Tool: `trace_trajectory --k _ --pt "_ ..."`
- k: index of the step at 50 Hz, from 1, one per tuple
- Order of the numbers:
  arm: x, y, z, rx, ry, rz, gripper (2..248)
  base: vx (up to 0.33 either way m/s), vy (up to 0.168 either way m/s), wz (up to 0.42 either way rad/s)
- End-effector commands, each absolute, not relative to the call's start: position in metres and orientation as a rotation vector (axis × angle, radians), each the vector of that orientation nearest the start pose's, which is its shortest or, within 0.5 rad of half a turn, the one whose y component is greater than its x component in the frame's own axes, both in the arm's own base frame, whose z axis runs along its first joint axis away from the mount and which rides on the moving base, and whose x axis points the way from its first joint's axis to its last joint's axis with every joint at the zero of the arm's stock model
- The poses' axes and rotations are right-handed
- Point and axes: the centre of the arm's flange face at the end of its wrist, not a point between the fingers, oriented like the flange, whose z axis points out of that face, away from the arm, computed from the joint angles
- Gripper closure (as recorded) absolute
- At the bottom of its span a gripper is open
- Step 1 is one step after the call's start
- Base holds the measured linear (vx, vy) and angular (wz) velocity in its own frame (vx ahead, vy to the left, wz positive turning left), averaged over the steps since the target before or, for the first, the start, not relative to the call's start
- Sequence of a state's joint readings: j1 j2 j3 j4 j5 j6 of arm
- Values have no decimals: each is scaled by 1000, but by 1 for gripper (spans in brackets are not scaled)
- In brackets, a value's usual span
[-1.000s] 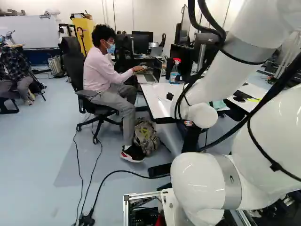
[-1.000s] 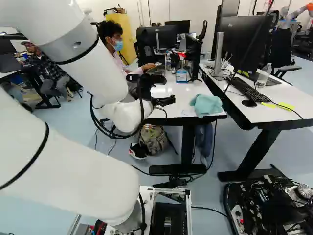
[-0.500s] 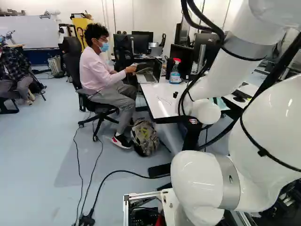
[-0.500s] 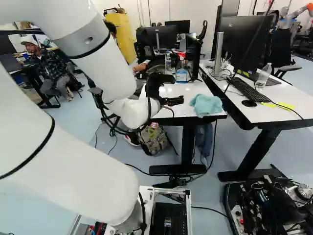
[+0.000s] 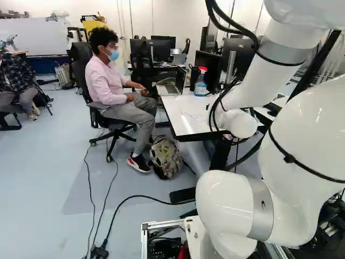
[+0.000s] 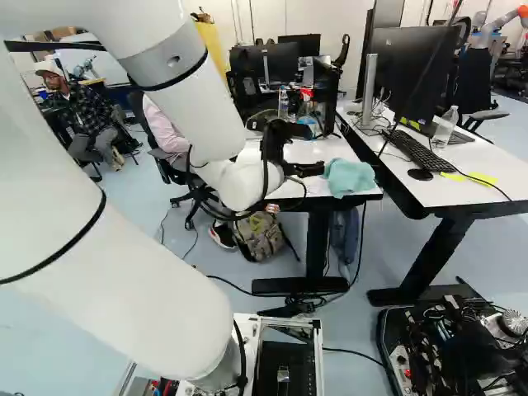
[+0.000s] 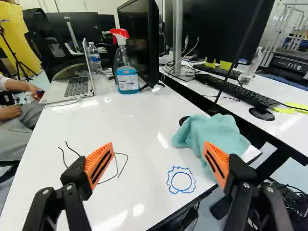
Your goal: Clean the table with the green towel
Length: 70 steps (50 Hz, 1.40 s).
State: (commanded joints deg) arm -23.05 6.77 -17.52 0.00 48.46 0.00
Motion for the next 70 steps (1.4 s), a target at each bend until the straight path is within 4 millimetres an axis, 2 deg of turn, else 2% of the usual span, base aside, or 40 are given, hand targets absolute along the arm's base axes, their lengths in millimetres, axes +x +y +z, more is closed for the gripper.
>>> trace_trajectory --k 28,48,70 --pt "335 -180 399 -2713 682 -1987 3 0 0 0" --pt "342 -210 396 -2759 781 -1927 3 0 0 0" --pt "363 -247 389 -2812 865 -1828 3 0 0 0"
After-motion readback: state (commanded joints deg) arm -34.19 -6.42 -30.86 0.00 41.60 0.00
